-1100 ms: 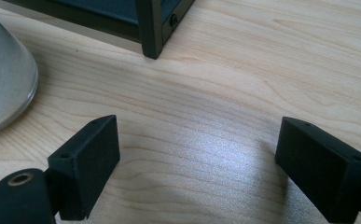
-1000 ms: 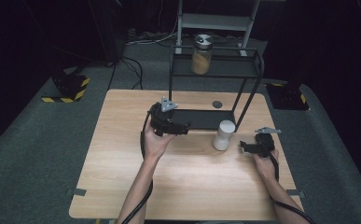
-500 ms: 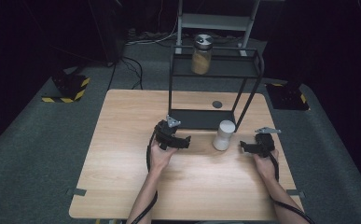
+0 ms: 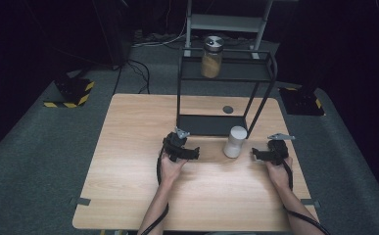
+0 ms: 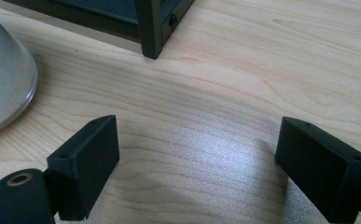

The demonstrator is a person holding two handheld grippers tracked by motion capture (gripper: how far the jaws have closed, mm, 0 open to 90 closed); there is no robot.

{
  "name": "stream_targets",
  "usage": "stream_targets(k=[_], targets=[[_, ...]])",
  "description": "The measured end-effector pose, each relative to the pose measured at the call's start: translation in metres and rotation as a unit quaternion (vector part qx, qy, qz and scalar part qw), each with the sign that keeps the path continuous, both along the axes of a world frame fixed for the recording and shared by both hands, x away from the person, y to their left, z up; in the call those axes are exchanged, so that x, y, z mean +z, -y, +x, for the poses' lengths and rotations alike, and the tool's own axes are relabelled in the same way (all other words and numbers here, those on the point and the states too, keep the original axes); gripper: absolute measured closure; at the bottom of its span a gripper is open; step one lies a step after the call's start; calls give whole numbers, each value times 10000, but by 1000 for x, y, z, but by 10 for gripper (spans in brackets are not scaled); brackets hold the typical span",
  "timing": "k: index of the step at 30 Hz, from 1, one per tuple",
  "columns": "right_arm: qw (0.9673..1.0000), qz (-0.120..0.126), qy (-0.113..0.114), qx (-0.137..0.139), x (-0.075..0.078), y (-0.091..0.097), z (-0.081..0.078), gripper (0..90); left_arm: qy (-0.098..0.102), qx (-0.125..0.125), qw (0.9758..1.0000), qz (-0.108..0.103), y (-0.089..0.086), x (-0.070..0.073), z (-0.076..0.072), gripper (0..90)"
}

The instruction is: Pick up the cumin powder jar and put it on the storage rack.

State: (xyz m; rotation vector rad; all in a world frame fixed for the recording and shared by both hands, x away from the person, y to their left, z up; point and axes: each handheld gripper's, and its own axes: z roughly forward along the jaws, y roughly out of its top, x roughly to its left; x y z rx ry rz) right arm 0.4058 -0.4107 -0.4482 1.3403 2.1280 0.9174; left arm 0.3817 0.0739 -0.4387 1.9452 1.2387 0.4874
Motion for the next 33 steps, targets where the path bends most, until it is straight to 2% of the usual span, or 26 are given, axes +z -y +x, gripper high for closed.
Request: stream_targets(k=[3, 7, 15, 22, 25, 26, 27, 28, 33], targets=[[10000, 0, 0, 0, 0, 0, 0, 129, -19, 20, 10000, 78, 4, -4, 1, 41], [10000, 0, 0, 0, 0, 0, 0, 129, -64, 40, 10000, -5, 4, -10, 3, 35], [10000, 0, -1, 2, 0, 0, 0, 129, -207, 67, 9998, 40, 4, -20, 7, 30], [10000, 0, -1, 2, 0, 0, 0, 128, -174, 138, 9997, 34, 5, -22, 5, 26], [10000, -1, 0, 2, 0, 0, 0, 129, -161, 194, 9996, 145, 10, -21, 4, 26], [10000, -1, 0, 2, 0, 0, 0, 128, -150, 171, 9991, 346, 16, -19, 4, 26], [10000, -2, 0, 2, 0, 0, 0, 128, -150, 171, 9991, 346, 16, -19, 4, 26], [10000, -2, 0, 2, 0, 0, 0, 128, -137, 166, 9987, 453, 21, -19, 3, 23], [10000, -3, 0, 0, 0, 0, 0, 127, -153, 172, 9986, 475, 21, -18, 4, 22]])
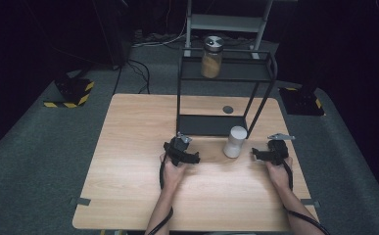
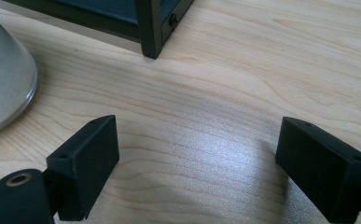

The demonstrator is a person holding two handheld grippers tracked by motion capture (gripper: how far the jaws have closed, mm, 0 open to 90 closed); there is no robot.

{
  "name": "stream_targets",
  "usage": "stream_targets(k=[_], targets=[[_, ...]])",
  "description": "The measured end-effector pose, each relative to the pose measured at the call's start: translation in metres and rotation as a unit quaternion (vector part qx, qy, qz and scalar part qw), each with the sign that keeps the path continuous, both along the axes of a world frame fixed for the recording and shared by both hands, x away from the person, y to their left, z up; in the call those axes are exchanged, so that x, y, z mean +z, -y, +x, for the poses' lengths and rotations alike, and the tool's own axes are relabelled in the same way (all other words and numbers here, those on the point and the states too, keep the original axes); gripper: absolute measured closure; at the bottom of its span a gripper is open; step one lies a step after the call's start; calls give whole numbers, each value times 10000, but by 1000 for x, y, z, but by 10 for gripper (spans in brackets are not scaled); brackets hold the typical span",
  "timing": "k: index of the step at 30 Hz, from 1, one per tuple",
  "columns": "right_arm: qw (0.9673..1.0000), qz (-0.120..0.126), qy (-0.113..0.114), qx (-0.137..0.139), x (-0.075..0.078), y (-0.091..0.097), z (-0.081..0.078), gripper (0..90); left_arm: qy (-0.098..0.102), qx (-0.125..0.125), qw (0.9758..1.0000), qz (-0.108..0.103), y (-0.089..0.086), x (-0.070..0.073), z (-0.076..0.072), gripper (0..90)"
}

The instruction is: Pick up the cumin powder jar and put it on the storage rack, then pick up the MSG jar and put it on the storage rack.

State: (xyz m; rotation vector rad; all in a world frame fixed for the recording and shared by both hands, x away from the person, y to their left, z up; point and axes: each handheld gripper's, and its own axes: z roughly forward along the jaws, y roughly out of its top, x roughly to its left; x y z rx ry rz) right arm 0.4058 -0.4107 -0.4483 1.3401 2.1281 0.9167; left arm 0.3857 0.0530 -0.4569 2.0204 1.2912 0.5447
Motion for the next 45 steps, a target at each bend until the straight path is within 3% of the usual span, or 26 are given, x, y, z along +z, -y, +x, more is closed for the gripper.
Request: stream_targets(k=[22, 37, 45], targets=[[10000, 0, -4, 0, 0, 0, 0, 125, 1, 2, 10000, -2, 0, 0, 0, 21], [9999, -54, -125, 16, 2, -3, 6, 26, 0, 7, 10000, -3, 0, 0, 0, 21], [9992, 24, -82, 403, 4, -2, -4, 23, 6, 19, 10000, -17, 0, 0, 0, 21]])
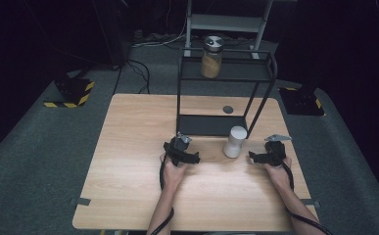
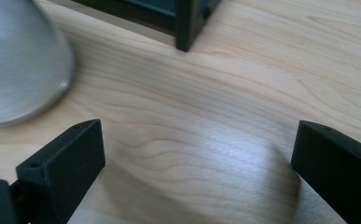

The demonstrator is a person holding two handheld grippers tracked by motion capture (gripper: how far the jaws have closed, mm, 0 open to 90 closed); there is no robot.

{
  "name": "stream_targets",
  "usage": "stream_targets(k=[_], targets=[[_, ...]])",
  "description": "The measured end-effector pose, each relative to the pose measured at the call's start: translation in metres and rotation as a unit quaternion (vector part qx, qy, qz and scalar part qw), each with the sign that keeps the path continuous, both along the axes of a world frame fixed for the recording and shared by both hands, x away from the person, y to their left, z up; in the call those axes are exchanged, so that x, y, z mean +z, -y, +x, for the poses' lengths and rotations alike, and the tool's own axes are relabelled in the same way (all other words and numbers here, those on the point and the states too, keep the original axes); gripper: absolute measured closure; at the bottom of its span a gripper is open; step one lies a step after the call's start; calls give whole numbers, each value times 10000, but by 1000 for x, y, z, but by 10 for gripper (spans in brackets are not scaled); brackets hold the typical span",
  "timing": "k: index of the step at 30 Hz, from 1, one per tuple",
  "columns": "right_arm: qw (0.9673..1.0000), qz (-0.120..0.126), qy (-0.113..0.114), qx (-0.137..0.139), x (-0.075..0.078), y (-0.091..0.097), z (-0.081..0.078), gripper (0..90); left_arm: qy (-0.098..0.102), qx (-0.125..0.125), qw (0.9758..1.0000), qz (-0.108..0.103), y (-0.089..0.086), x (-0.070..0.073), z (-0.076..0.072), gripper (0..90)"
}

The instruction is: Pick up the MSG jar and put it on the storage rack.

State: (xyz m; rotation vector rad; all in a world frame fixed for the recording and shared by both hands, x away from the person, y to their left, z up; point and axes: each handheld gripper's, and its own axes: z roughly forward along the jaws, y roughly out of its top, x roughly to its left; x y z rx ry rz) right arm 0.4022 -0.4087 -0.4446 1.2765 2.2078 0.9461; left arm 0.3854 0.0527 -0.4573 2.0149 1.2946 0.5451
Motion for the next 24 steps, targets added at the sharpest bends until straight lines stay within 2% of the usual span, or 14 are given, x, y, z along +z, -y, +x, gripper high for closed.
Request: stream_targets(k=[6, 12, 24], targets=[[9994, 58, 89, 332, 3, 0, -12, 32, -7, -15, 10000, 16, 0, 0, 0, 21], [9971, -48, 139, 743, 5, -10, -18, 37, -8, -11, 10000, 23, 0, 1, 0, 21], [9931, 78, 221, 1147, 10, -26, -18, 37, -9, -17, 10000, 21, 0, 1, 0, 21]])
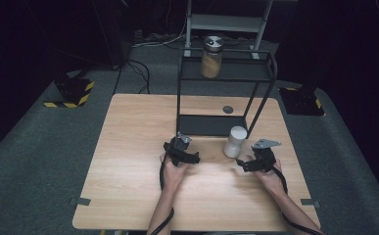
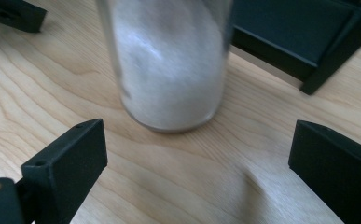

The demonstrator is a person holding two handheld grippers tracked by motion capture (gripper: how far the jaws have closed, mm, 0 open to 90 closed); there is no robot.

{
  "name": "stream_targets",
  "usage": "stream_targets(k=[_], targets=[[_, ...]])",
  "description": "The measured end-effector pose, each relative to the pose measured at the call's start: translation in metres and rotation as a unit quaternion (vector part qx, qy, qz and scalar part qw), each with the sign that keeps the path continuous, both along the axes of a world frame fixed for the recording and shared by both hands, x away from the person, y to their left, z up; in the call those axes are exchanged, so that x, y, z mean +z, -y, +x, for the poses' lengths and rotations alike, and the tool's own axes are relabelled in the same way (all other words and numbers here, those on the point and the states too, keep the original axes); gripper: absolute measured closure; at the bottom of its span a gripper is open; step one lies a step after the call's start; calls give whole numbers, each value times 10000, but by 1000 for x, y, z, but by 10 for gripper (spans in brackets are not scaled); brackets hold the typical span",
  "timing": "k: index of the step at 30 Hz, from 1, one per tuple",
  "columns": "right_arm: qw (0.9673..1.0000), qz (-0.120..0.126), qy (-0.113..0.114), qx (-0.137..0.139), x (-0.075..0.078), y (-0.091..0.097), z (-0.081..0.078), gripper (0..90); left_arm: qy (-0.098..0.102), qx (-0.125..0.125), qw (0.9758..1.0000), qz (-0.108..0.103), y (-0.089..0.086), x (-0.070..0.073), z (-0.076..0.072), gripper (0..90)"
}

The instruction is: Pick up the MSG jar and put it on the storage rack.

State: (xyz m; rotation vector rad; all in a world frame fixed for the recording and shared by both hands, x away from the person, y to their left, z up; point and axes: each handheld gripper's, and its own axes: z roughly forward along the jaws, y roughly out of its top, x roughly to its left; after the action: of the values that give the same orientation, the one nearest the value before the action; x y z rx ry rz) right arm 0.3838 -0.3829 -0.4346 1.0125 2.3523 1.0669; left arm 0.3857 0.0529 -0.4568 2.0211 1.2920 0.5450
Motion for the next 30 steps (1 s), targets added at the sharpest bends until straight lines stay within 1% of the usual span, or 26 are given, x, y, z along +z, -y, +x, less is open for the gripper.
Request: stream_targets(k=[7, 15, 19, 23, 28, 30], targets=[[9999, 51, 60, 112, 4, -9, 3, 37, -1, -2, 10000, 2, 0, 0, 0, 21], [9995, 158, 175, 188, 12, -16, 8, 43, 1, 3, 10000, 5, 0, 0, 0, 21], [9992, 230, 237, 237, 18, -22, 14, 57, 3, 5, 10000, 3, 0, 0, 0, 21], [9989, 286, 290, 228, 20, -25, 16, 67, 2, 3, 10000, 5, 0, 0, 0, 21], [9984, 450, 301, 142, 23, -28, 24, 89, 2, 3, 10000, 5, 0, 0, 0, 21], [9984, 453, 315, 135, 23, -28, 24, 99, 2, 1, 10000, 7, 0, 0, 0, 21]])
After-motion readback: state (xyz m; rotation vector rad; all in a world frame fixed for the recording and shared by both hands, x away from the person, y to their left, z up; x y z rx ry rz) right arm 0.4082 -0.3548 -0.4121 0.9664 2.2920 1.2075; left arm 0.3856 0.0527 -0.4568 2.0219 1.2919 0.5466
